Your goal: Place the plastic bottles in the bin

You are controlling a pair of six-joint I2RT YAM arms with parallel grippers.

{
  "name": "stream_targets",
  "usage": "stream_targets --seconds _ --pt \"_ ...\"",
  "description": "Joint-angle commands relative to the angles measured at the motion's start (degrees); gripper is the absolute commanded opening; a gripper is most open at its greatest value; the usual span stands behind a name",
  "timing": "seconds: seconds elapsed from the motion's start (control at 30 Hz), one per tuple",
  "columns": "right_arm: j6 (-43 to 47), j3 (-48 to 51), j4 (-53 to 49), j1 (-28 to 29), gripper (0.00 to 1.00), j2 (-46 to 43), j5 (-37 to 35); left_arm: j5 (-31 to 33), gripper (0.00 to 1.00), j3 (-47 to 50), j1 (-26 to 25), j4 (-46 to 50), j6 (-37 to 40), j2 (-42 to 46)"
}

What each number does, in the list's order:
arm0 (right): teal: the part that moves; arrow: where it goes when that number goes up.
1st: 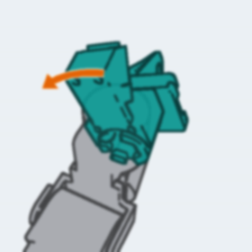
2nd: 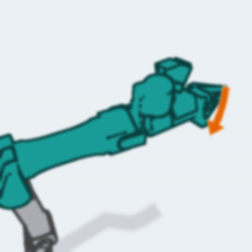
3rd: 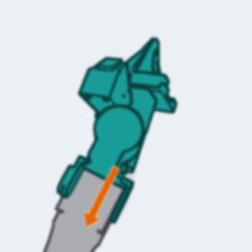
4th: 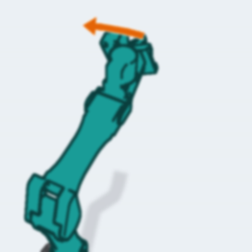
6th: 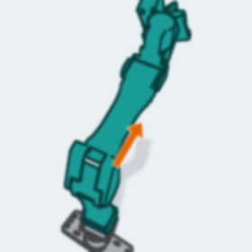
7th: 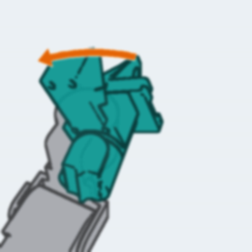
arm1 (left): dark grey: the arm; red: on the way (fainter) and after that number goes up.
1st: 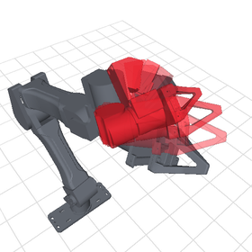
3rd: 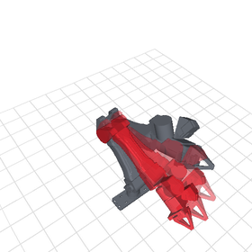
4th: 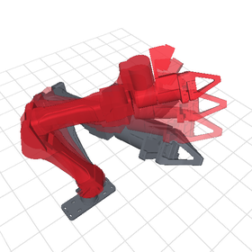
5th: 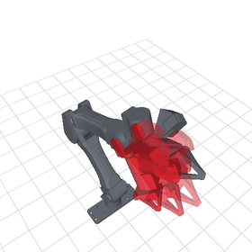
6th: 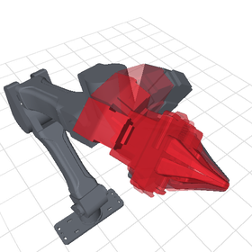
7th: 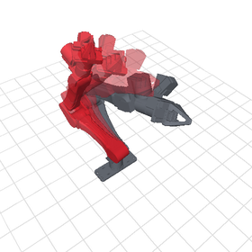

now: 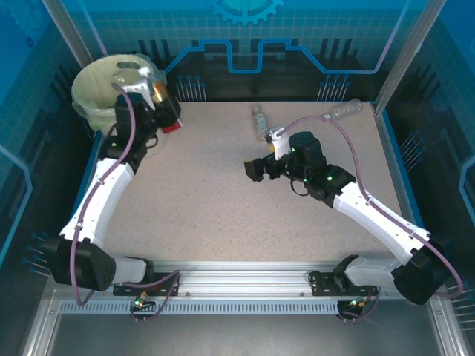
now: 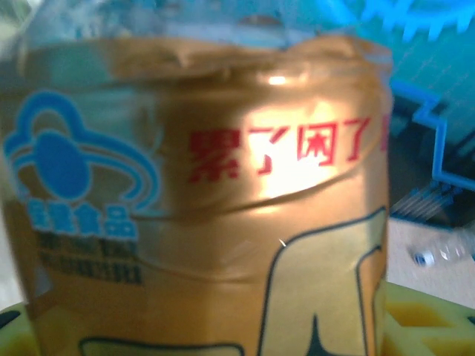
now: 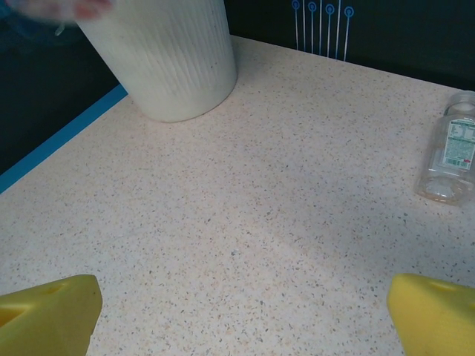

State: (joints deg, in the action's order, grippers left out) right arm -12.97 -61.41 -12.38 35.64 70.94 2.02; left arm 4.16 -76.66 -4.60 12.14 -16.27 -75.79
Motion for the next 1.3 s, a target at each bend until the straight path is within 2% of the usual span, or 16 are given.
stream_targets --seconds 0.0,0.13,0.23,0.53,0.7,0.8,0.87,1.0,1.2,1.27 --pt "0.6 -2.8 0.7 0.9 1.00 1.4 0.5 3.1 0.50 -5.5 2.5 -1.5 7.4 1.0" --pt "0.6 -3.2 0.6 1.4 1.00 2.0 0.6 5.7 0.50 -11.8 5.7 -1.8 11.5 -2.5" --pt "0.7 -3.2 0.6 1.6 1.00 1.7 1.0 3.2 0.49 -17.6 9.6 0.3 12.1 -6.0" --pt "1.3 -2.8 0.6 1.6 1.00 1.2 0.0 -13.2 0.49 -30.0 22.9 -2.1 13.0 -19.6" --pt "1.3 -2.3 0.1 1.6 1.00 1.1 -0.6 -21.4 0.52 -38.2 27.2 -2.0 16.0 -28.4" --pt "1.5 -2.2 -0.4 1.7 1.00 1.0 -1.4 -24.8 0.52 -43.0 28.5 0.3 20.6 -32.8" --pt "1.6 -2.2 -0.5 1.7 1.00 1.1 -1.9 -25.0 0.52 -45.8 28.8 2.4 24.8 -35.3" --pt "2.0 -2.6 -0.9 1.7 1.00 1.6 -2.5 -25.1 0.54 -51.5 30.0 5.9 28.3 -40.2" --pt "2.5 -3.5 -1.9 1.6 1.00 2.5 -2.7 -22.2 0.58 -54.1 31.9 5.7 28.2 -45.0" --pt "2.7 -3.6 -2.3 1.7 1.00 2.6 -3.0 -22.4 0.64 -54.4 32.0 6.3 28.9 -45.5"
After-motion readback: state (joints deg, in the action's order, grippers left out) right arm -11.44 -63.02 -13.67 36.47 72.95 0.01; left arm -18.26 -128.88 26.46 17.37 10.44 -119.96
